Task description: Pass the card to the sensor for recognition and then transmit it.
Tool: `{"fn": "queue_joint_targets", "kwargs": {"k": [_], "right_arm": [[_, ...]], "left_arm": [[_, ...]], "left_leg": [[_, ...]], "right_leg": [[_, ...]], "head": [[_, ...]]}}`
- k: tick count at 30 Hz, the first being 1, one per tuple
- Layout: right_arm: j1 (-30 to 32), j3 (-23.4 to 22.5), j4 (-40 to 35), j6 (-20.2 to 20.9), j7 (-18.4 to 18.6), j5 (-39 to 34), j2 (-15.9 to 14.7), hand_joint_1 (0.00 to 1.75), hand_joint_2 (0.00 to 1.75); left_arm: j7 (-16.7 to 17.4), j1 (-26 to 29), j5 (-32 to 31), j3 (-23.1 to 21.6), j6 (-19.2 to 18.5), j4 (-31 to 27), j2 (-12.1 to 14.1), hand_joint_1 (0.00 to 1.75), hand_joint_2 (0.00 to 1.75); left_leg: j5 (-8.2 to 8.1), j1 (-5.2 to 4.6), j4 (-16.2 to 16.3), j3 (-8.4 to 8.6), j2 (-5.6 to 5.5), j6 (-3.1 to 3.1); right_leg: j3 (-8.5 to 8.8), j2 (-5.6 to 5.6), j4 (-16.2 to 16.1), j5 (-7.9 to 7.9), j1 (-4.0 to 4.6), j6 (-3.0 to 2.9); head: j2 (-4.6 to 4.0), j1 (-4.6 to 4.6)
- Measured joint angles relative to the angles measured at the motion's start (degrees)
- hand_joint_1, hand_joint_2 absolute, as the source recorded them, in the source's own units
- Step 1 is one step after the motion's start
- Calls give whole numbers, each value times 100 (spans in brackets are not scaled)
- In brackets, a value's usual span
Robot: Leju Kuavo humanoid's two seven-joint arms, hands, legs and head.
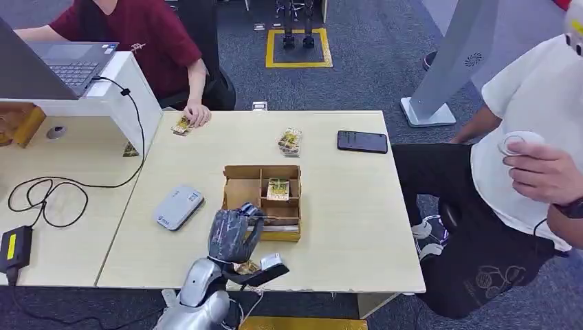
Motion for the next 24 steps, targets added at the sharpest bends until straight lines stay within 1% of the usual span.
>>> {"fn": "queue_joint_targets", "kwargs": {"k": [1, 3, 5, 8, 10, 13, 15, 17, 18, 19, 22, 24], "right_arm": [[0, -2, 0, -2, -7, -2, 0, 0, 175], [3, -7, 0, -2, -18, -2, 0, 0, 175], [2, -11, 0, -2, -39, -2, 0, 0, 175], [2, -15, 0, -4, -42, 2, 0, 0, 175], [4, -15, 0, -11, -7, 22, 0, 0, 175], [4, -15, 0, -11, 20, 63, 0, 0, 175], [3, -15, 0, -9, 17, 70, 0, 0, 175], [1, -11, 0, 2, 0, 74, 0, 0, 175], [-1, -2, 0, 9, -2, 77, 0, 0, 175], [-9, 22, 0, 11, -2, 79, 0, 0, 175], [-11, 44, 0, 15, -4, 79, 0, 0, 175], [-7, 72, 0, 22, -4, 79, -2, 0, 175]], "left_arm": [[98, 2, -30, -9, -24, -286, 100, 175, 175], [230, -5, -68, -9, -39, -674, 252, 175, 175], [331, 2, -103, -7, -33, -941, 409, 175, 175], [339, 25, -52, 74, 33, -1287, 591, 175, 175], [254, 23, -9, 228, 44, -1431, 683, 175, 175], [256, -6, -42, 521, 44, -1543, 768, 175, 175], [346, -109, -28, 690, 44, -1545, 831, 175, 175], [596, -350, -167, 879, 44, -1464, 886, 175, 175], [667, -467, -221, 974, 44, -1375, 899, 175, 175], [691, -745, -280, 1165, 44, -1133, 901, 175, 175], [680, -1132, -335, 1489, 44, -786, 903, 175, 175], [683, -1307, -562, 1661, 44, -554, 894, 175, 175]], "left_leg": [[0, 0, 0, 0, 0, 0], [0, 0, 0, 1, 1, 0], [3, 1, 0, 0, -1, 2], [5, 1, 0, 0, 0, 0], [5, 1, 0, 0, 0, 0], [5, 0, 0, 1, 0, 0], [8, 0, 0, 0, -1, 0], [13, 0, 1, -1, -4, 5], [15, 0, 1, -2, -6, 5], [22, 0, 1, -4, -8, 3], [25, 0, 0, -1, -1, 1], [29, 0, 1, -2, -4, 1]], "right_leg": [[0, 0, 0, 0, 0, 0], [0, 1, 0, 0, 0, 0], [1, 0, 1, 0, 0, 0], [1, 0, 2, 1, 0, -1], [1, 0, 2, 2, 0, -1], [1, 0, 2, 3, 0, 1], [0, 0, 1, 5, 0, 2], [0, -2, 1, 8, 0, -1], [0, -5, 1, 9, 0, -2], [0, -7, 1, 18, 0, 0], [-1, 2, 1, 25, 0, 0], [-3, 0, 1, 25, 0, 0]], "head": [[0, 0], [0, -2], [0, 0], [0, 0], [0, 0], [0, 0], [0, 0], [0, 2], [0, 0], [0, 2], [0, -2], [0, 0]]}}
